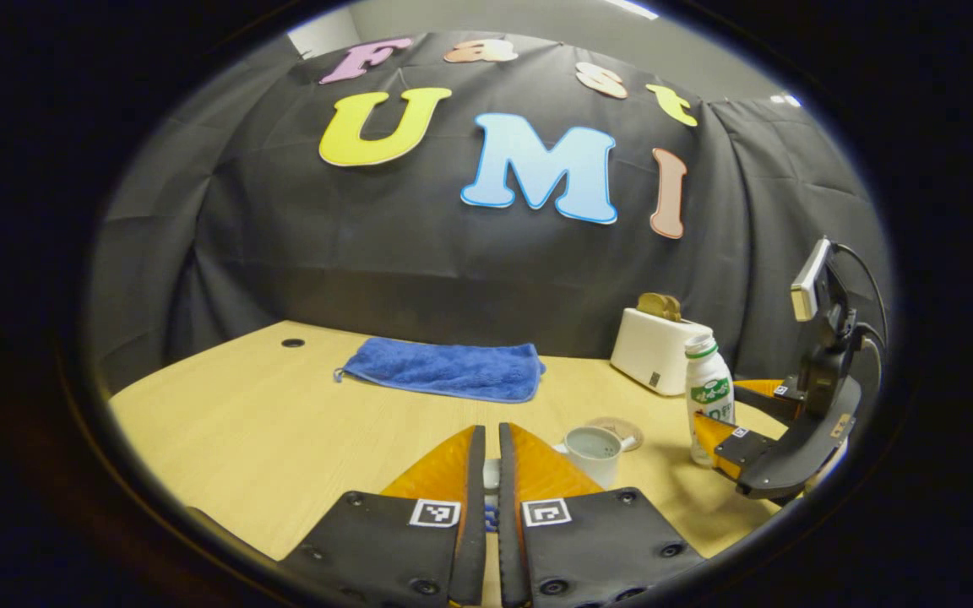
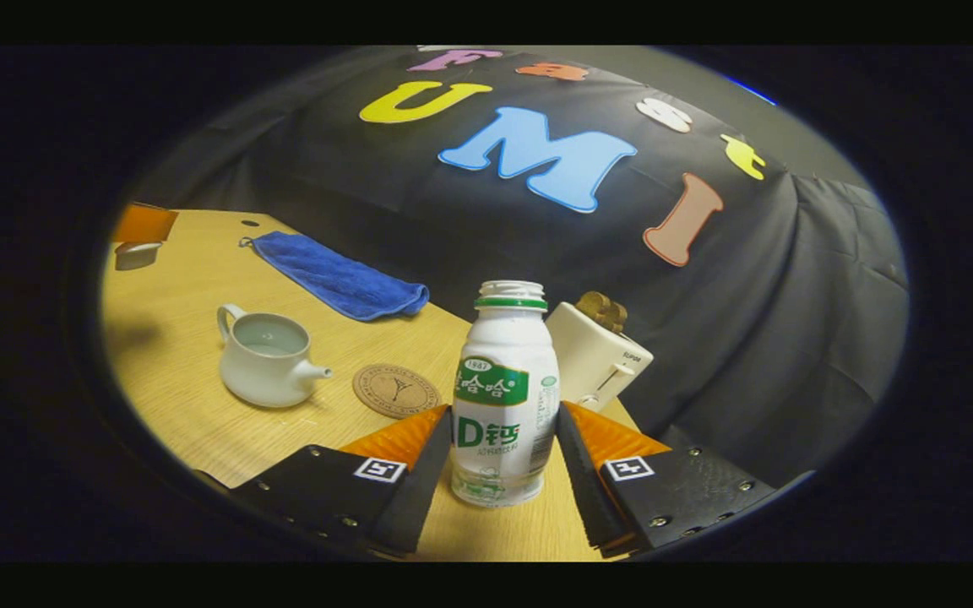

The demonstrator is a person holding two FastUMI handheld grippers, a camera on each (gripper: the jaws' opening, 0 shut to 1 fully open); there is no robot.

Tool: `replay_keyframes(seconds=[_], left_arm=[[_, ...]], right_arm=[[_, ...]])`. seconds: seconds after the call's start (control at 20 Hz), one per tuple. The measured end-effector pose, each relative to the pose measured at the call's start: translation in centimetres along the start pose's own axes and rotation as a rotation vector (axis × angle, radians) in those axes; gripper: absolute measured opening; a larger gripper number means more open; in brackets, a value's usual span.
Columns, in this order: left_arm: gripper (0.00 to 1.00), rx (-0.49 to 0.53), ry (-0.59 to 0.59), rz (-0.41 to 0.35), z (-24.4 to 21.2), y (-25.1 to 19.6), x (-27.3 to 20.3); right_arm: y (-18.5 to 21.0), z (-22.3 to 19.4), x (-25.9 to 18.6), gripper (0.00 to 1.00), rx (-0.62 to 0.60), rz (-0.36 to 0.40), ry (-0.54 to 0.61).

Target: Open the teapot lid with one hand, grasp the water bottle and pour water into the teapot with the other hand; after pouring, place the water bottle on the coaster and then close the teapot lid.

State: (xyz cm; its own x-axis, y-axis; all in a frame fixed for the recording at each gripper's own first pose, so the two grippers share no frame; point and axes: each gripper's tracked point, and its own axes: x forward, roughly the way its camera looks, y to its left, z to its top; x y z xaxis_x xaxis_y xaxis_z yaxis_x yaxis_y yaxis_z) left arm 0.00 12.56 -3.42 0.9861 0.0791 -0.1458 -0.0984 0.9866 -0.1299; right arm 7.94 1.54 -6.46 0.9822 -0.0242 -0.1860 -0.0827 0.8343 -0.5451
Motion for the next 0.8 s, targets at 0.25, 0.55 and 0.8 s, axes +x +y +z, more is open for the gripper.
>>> replay_keyframes(seconds=[0.25, 0.55, 0.8], left_arm=[[0.17, -0.002, -0.001, -0.002, 0.0, -0.1, 0.0], [0.13, 0.0, 0.001, -0.007, -0.1, -0.5, 0.1], [0.13, 0.008, -0.003, -0.009, 0.0, -0.7, 0.0]], right_arm=[[-0.8, -0.4, -0.7, 0.71, 0.127, 0.001, -0.033], [-1.3, -0.8, -1.1, 0.67, 0.189, -0.005, -0.068], [-1.1, -0.8, -1.1, 0.67, 0.156, -0.004, -0.085]])
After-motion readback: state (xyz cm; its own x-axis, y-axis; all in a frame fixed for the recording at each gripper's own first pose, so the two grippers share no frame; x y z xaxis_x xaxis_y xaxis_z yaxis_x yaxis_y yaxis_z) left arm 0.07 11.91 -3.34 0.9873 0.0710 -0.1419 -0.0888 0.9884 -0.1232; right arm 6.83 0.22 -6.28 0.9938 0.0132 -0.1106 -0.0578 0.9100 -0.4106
